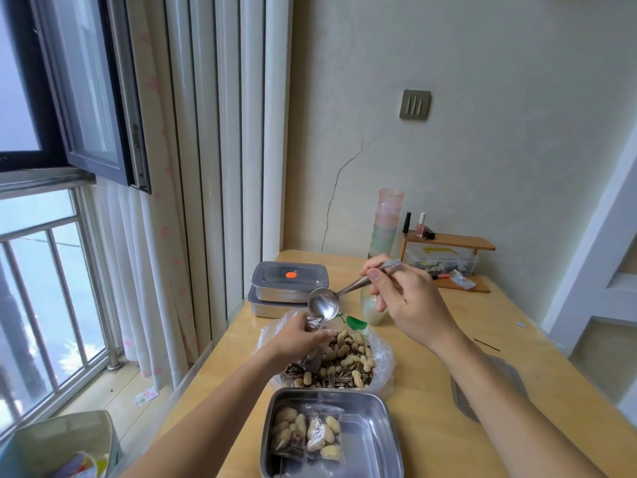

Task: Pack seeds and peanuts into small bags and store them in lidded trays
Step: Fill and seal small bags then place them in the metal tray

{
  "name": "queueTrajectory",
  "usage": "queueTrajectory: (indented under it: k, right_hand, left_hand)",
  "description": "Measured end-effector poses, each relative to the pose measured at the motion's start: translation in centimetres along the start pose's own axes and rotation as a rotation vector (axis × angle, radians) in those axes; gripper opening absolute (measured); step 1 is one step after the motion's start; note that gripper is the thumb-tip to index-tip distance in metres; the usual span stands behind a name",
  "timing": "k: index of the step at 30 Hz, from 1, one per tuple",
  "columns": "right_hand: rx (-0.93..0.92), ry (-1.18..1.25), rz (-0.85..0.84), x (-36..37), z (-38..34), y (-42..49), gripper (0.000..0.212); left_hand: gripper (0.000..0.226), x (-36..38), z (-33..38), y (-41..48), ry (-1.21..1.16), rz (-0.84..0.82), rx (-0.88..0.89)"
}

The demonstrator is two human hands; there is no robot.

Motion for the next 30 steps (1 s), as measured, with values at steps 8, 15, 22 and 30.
queueTrajectory:
  k: [8,15,22,30]
  right_hand:
    - [0.034,-0.008,0.09,-0.8,0.7,0.0,0.027]
    - [0.335,-0.071,0.199,-0.3,4.1,-0.6,0.033]
    - [0.364,-0.212,0.152,0.7,4.2,-2.0,0.029]
    - [0.472,-0.076,0.156,1.0,4.5,-2.1,0.035]
  left_hand:
    - [0.03,0.0,0.6,-0.8,-0.015,-0.004,0.013]
    - [0.027,-0.5,0.3,-1.3,0.023,0.049,0.061]
    - [0.014,-0.4,0.2,-1.8,0.082,0.197,0.094]
    - [0.025,-0.2,0.5,-1.8,0.206,0.152,0.072]
Point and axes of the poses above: each hand's wrist, its own y-axis towards the middle knuckle, its own x-axis out of the palm, z = x × y, the point moved 5 cm from there along y, towards the middle knuckle, and after that the axes turned 6 degrees about -y, right-handed, at the moved point
